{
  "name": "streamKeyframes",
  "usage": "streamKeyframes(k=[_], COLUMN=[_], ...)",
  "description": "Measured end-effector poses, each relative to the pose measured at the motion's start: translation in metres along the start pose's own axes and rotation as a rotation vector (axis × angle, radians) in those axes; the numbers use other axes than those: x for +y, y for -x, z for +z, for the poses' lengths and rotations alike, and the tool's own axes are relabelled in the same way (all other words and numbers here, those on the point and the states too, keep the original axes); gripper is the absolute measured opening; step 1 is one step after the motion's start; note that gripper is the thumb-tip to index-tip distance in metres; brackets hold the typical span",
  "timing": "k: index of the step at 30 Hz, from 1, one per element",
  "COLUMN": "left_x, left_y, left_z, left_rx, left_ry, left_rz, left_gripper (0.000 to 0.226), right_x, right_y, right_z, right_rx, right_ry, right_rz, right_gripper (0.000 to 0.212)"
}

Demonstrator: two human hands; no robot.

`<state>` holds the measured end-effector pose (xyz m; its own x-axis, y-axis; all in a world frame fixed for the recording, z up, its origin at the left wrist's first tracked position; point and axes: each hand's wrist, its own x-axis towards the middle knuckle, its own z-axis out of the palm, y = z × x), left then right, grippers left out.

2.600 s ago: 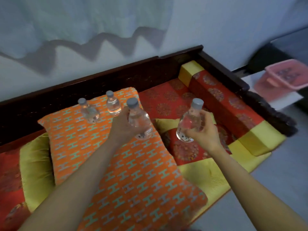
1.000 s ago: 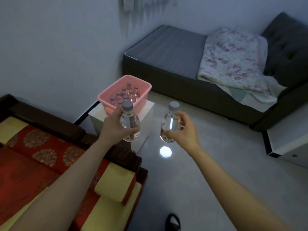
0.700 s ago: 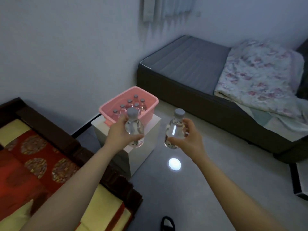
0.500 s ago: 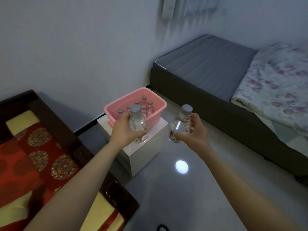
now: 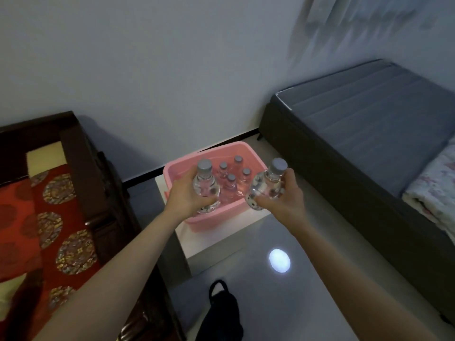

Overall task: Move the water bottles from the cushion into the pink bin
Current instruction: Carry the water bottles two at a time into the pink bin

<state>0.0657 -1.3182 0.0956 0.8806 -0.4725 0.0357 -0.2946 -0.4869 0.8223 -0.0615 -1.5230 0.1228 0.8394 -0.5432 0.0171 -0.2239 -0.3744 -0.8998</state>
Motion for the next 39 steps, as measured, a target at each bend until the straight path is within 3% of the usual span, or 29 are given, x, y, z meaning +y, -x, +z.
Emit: streamKeyframes(k=[6, 18, 22, 28, 33, 36, 39], left_x=[-0.026, -0.068, -0.072, -0.084, -0.085, -0.081, -0.082], left_y=[-0.063, -0.097, -0.101, -0.112, -0.120, -0.123, -0.127], left_z=[0.025, 0.103, 0.128, 0.158, 0.167, 0.173, 0.179], left_rx=[0.043, 0.078, 0.093, 0.056, 0.024, -0.024, -0.047], left_ry=[0.056, 0.167, 0.152, 0.002, -0.035, -0.050, -0.078], left_rz=[-0.124, -0.351, -0.404, -0.473, -0.540, -0.532, -0.542], left_gripper=[0.064, 0.079, 0.078, 0.073, 0.061, 0.055, 0.051], right_x=[0.020, 0.109, 0.143, 0.179, 0.181, 0.185, 0.185], right_y=[-0.098, -0.179, -0.200, -0.228, -0.244, -0.245, -0.246], right_z=[0.023, 0.054, 0.062, 0.076, 0.076, 0.074, 0.076], right_rx=[-0.129, -0.406, -0.500, -0.639, -0.784, -0.907, -0.922], right_ry=[0.030, 0.207, 0.241, 0.446, 0.541, 0.617, 0.642], right_rz=[-0.012, 0.096, 0.133, 0.002, -0.113, -0.153, -0.148], right_gripper=[0.065, 0.059, 0.067, 0.065, 0.040, 0.036, 0.036])
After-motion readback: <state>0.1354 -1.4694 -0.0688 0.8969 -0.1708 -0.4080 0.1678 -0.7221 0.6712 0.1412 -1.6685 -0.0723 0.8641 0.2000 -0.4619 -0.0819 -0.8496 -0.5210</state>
